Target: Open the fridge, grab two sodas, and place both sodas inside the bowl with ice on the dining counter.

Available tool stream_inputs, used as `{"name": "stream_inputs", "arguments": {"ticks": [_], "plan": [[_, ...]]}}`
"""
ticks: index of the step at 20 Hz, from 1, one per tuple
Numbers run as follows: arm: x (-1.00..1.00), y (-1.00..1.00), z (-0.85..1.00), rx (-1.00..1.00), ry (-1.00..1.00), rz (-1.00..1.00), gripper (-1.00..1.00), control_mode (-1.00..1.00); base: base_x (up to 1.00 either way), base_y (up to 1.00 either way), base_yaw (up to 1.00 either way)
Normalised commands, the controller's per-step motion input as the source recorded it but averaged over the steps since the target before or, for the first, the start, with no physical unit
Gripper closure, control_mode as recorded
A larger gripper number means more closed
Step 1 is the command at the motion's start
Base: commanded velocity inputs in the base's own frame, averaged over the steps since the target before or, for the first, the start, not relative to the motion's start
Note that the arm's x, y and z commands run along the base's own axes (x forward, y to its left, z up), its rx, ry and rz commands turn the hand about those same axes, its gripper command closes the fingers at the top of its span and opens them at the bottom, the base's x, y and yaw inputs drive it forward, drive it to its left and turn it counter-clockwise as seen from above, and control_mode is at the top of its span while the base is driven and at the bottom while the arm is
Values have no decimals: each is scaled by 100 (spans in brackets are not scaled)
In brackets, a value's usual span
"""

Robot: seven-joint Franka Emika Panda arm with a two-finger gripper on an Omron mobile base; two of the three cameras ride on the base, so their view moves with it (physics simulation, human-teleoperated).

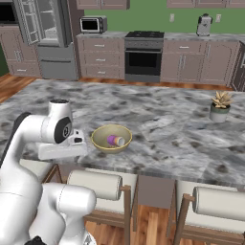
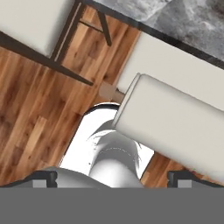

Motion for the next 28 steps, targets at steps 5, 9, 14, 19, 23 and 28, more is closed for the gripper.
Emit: {"name": "stream_inputs", "arguments": {"ticks": [5,9,14,19,23,28], "plan": [[-29,0,-1,2,0,-11,-100,-100,0,0,0],[-31,-26,2,10,-10,-7,-100,-100,0,0,0],[-26,-1,22,8,-9,-10,-100,-100,0,0,0],[-29,-1,22,7,-5,-13,-100,-100,0,0,0],[-31,-2,3,4,-7,-5,-100,100,-12,0,0],[0,0,0,0,0,0,-100,100,-45,8,1]]}}
